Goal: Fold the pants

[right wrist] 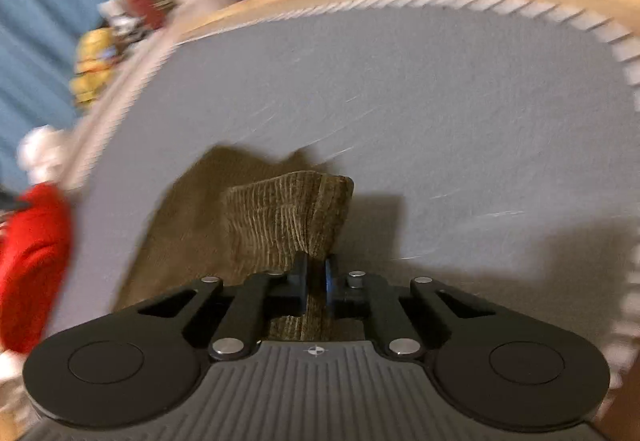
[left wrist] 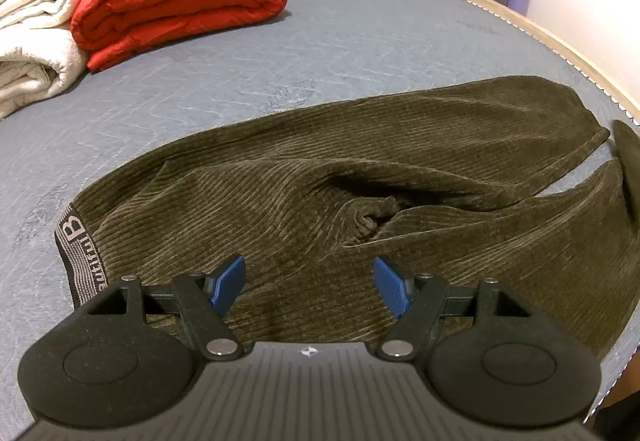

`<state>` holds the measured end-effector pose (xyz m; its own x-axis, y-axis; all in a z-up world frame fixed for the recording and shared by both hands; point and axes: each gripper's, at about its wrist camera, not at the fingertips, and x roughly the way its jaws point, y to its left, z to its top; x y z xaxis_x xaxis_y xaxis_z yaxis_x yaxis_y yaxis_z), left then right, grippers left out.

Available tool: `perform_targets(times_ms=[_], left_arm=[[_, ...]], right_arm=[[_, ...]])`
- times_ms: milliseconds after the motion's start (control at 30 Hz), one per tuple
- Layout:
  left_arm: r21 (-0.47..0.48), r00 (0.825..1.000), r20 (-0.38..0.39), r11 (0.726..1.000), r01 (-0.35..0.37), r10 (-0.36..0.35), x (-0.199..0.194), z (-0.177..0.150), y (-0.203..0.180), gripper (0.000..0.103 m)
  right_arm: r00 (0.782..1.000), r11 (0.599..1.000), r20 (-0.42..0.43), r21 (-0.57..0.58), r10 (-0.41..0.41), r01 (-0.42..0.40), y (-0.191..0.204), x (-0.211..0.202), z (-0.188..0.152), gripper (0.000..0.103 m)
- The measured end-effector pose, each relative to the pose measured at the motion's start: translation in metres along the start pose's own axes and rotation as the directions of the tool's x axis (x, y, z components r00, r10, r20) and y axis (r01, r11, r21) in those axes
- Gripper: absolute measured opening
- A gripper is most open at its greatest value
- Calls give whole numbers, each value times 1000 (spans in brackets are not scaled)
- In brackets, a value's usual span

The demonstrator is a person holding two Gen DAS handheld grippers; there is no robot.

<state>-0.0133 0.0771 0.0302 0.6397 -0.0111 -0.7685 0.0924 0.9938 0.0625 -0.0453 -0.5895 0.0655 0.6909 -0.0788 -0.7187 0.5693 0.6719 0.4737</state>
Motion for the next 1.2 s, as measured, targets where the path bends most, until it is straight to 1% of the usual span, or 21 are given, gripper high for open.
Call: perform_targets(times_ms=[67,167,233,300,333,400,433,500,533,600,633,667,700,733,800,867,933,1033,1100,1167,1200], left_arm=[[9,1000,4,1000,10,-10,-1,1,-3,76],[26,1000,7,999,26,-26,-2,2,-10,76],[36,999,7,999,37,-37,-2,2,-14,76],[40,999,2,998,54,-54,-2,2,-17,76],[37,998,-4,997,68,-68,-2,1,-18,76],[18,993,-31,993,115,-114,2,-1,-18,76],[0,987,-53,989,150,-150,6,-4,-17,76],[-33,969,-112,976,216,-219,18,-12,-16,73],[-40,958,-149,970,240,-244,25,-18,-16,67],[-7,940,-254,972,236,-230,46,-36,-20,59],[29,934,-298,976,216,-198,54,-46,-23,58],[82,934,-313,975,206,-171,60,-55,-27,58],[122,941,-293,969,214,-171,57,-58,-29,58],[111,939,-293,969,220,-179,54,-57,-27,58],[27,939,-272,973,228,-212,45,-51,-13,58],[4,957,-201,977,214,-209,29,-43,2,58],[-26,968,-162,981,190,-192,22,-39,19,59],[-58,969,-208,991,125,-134,38,-45,37,59],[-12,951,-303,998,67,-67,61,-60,39,59],[52,960,-275,996,71,-54,61,-62,32,62],[26,961,-269,997,72,-62,58,-59,33,62]], right_arm=[[989,990,43,36,-141,140,-12,-25,-2,8],[941,932,40,159,-337,327,-48,-35,-3,9],[929,904,11,237,-369,356,-67,-34,-6,14],[910,900,84,211,-406,382,-62,-41,-5,14],[907,906,128,197,-402,374,-58,-47,-4,14],[935,947,182,170,-303,273,-49,-53,-2,15],[953,965,179,140,-244,221,-44,-52,-5,23],[984,991,132,71,-122,114,-32,-40,-10,35],[991,996,103,44,-80,76,-26,-33,-9,36],[998,998,34,-24,-62,63,-14,-16,-18,40],[998,996,-13,-56,-67,66,-8,-6,-23,47],[995,994,-63,-81,-77,71,-8,2,-27,50],[988,991,-119,-101,-97,85,-5,13,-32,52],[983,989,-144,-107,-116,101,-3,19,-35,52],[980,988,-152,-106,-125,110,1,23,-38,53],[986,990,-133,-113,-96,81,12,20,-37,56],[994,989,-98,-146,-49,34,30,12,-37,66],[997,969,-68,-239,44,-59,59,4,-46,73],[994,948,-67,-302,86,-102,77,4,-55,74],[992,931,-72,-345,103,-122,90,3,-64,74],[991,923,-78,-363,107,-128,97,5,-70,74]])
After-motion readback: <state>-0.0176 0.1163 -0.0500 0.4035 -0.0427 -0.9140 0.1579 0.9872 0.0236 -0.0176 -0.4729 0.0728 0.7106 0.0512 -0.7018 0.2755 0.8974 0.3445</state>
